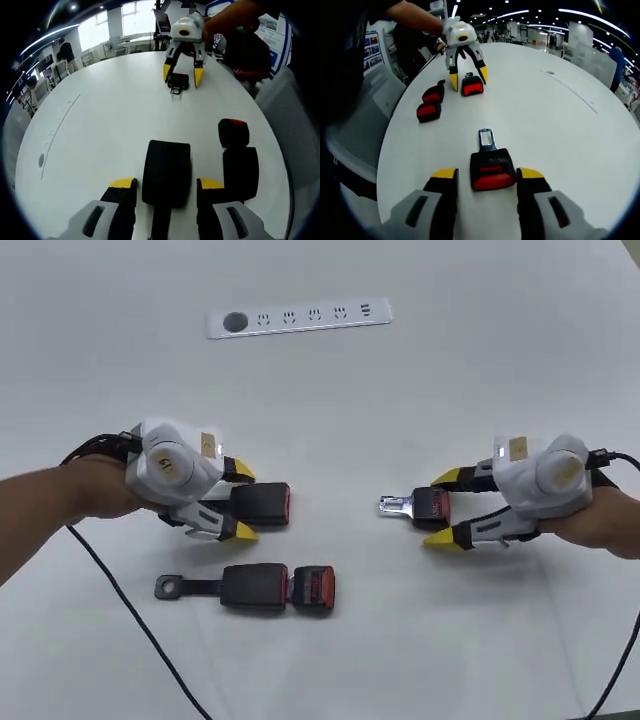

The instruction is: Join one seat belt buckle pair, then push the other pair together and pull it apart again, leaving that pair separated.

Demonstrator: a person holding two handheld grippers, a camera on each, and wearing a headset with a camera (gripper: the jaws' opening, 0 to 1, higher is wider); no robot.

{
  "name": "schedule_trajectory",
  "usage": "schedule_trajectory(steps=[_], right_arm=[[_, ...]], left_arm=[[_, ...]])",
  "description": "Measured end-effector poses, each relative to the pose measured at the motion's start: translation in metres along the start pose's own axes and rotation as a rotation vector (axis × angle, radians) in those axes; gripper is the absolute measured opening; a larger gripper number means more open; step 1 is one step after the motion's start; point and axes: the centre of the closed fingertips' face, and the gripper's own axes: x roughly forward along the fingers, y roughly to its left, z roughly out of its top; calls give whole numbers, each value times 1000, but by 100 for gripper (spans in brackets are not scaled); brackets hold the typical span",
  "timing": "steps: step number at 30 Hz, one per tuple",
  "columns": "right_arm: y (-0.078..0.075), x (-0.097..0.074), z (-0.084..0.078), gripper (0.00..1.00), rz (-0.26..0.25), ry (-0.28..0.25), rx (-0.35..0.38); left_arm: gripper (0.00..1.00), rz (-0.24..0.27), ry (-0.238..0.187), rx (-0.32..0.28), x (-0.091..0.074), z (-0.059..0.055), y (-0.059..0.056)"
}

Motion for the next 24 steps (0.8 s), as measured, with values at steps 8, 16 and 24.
schedule_trajectory(steps=[8, 16, 24], right_arm=[[-5, 1, -2, 40, -1, 12, -58], [-7, -1, -6, 37, 28, -15, -69], [-7, -2, -6, 37, 43, -52, -71]], left_arm=[[46, -16, -2, 33, 0, 2, 1], [40, -33, 3, 60, 0, 3, -1], [35, -37, 14, 83, 0, 4, -1]])
